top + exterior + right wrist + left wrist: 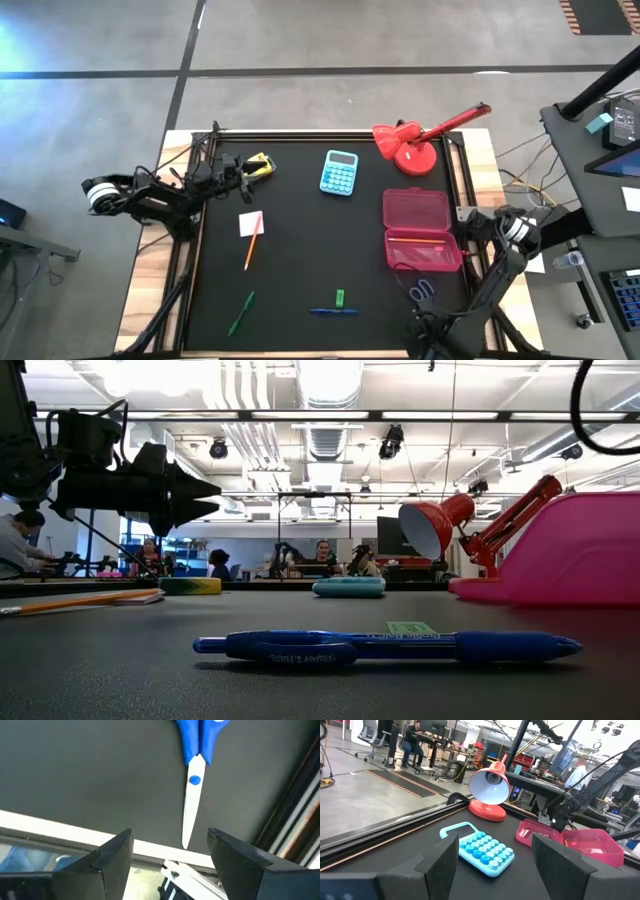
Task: Pack school essentials
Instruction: Put the blue scissors into the pink supply box
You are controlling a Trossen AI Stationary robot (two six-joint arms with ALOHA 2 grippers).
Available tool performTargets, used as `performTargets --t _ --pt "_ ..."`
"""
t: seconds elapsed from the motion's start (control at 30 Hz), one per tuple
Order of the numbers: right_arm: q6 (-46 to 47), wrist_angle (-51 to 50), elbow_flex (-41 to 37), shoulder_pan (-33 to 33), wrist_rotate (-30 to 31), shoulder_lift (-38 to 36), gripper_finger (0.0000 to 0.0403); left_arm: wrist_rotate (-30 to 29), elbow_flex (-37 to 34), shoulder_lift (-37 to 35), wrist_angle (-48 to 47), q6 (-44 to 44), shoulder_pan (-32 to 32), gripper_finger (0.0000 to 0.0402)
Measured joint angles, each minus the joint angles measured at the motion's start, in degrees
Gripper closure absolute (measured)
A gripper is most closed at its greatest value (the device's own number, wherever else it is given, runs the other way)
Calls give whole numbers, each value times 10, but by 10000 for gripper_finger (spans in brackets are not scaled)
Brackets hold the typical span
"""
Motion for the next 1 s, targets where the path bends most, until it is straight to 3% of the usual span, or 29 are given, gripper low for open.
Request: performTargets --t 0.2,0.33,0.63,1.0 --pt "-67 -17 -13 -8 5 16 161 0 0 0 0 0 0 167" --pt "-64 -19 -60 -8 5 4 161 0 0 0 0 0 0 167" --pt "-46 110 -178 -9 5 -30 161 0 0 0 0 0 0 167" --pt "-77 153 -223 -10 8 -36 183 0 0 0 0 0 0 167"
